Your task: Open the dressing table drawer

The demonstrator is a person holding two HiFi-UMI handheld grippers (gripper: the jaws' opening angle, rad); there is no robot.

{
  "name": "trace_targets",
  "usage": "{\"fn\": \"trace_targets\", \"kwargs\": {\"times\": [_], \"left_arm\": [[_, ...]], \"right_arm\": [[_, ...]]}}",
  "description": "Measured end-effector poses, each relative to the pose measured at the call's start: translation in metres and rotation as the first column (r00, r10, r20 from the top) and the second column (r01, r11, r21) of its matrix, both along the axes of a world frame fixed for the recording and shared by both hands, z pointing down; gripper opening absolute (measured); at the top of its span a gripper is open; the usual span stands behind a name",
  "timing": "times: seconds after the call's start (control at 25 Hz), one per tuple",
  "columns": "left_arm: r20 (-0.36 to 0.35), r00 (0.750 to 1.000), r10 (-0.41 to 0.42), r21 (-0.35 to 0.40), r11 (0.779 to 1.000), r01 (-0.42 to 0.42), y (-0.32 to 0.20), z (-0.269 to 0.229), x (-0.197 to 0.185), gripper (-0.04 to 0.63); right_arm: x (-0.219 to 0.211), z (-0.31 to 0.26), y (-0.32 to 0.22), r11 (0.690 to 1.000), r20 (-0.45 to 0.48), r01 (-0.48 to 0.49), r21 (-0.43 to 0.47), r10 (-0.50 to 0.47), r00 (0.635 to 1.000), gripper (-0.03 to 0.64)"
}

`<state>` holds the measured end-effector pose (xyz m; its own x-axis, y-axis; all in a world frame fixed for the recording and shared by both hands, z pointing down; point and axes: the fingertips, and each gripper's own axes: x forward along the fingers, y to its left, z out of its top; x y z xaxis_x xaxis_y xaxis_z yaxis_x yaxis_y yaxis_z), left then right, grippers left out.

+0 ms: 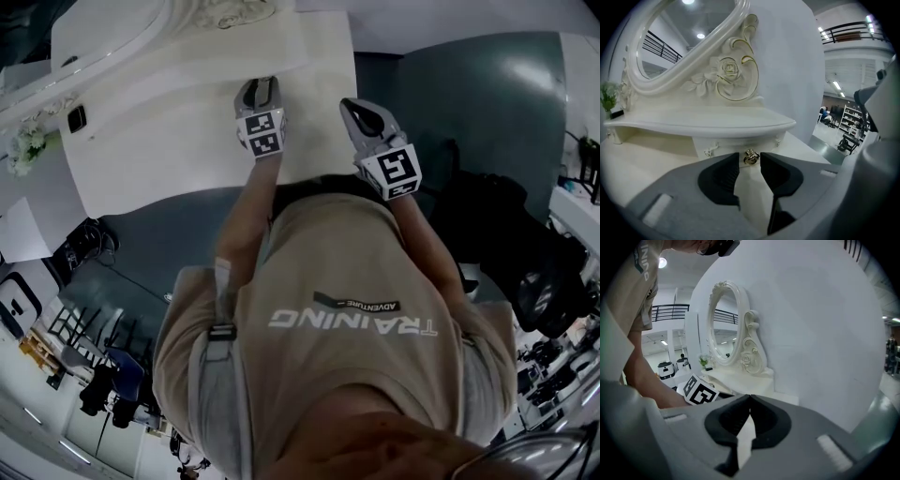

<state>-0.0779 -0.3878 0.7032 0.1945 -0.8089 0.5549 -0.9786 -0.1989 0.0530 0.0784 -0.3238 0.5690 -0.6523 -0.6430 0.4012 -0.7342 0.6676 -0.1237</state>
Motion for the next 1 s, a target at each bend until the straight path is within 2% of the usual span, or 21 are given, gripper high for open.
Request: {"fn": "trace_targets", "kwargs": {"times": [0.12,0.16,0.36,1.0], "left_arm": [[0.030,1.000,-0.002,0.013,1.000,0.001,-0.005,-0.003,0.004,0.128],[0.041,0.999,0.000,0.013,1.000,0.000,-0.005,-0.005,0.007,0.098],[0.066,0.998,-0.014,0.010,1.000,0.013,-0.003,-0.007,0.011,0.097],[0.071,0.997,-0.038,-0.025,0.999,0.039,0.036,-0.007,0.012,0.097]], "right_arm": [[0.006,0.009,-0.004,1.000,0.004,0.002,-0.021,-0.002,1.000,0.003],[0.008,0.011,-0.004,1.000,0.005,0.006,-0.028,-0.006,1.000,0.003],[0.016,0.014,-0.005,0.999,0.017,0.016,-0.037,-0.016,1.000,0.003],[0.025,0.014,0.021,0.998,0.049,0.023,-0.059,-0.020,0.999,0.003]]}}
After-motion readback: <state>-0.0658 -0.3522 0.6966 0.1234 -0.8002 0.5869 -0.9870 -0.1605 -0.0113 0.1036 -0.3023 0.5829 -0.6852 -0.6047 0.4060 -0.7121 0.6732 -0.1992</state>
